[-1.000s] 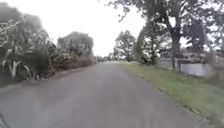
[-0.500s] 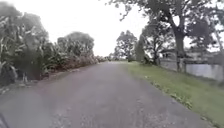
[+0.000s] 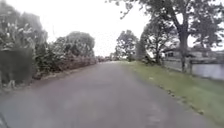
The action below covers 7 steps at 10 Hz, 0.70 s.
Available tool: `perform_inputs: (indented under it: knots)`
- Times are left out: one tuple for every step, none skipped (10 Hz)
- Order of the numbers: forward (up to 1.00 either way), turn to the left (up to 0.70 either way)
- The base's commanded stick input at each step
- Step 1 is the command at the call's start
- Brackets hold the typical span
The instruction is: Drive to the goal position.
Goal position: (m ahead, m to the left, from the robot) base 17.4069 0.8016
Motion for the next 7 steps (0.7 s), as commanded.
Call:
perform_inputs:
  knots:
    - [1.00, 0.00]
    - [1.00, 0.00]
    - [1.00, 0.00]
    - [1.00, -0.40]
    - [1.00, -0.40]
    - [1.00, -0.40]
    - [1.00, 0.00]
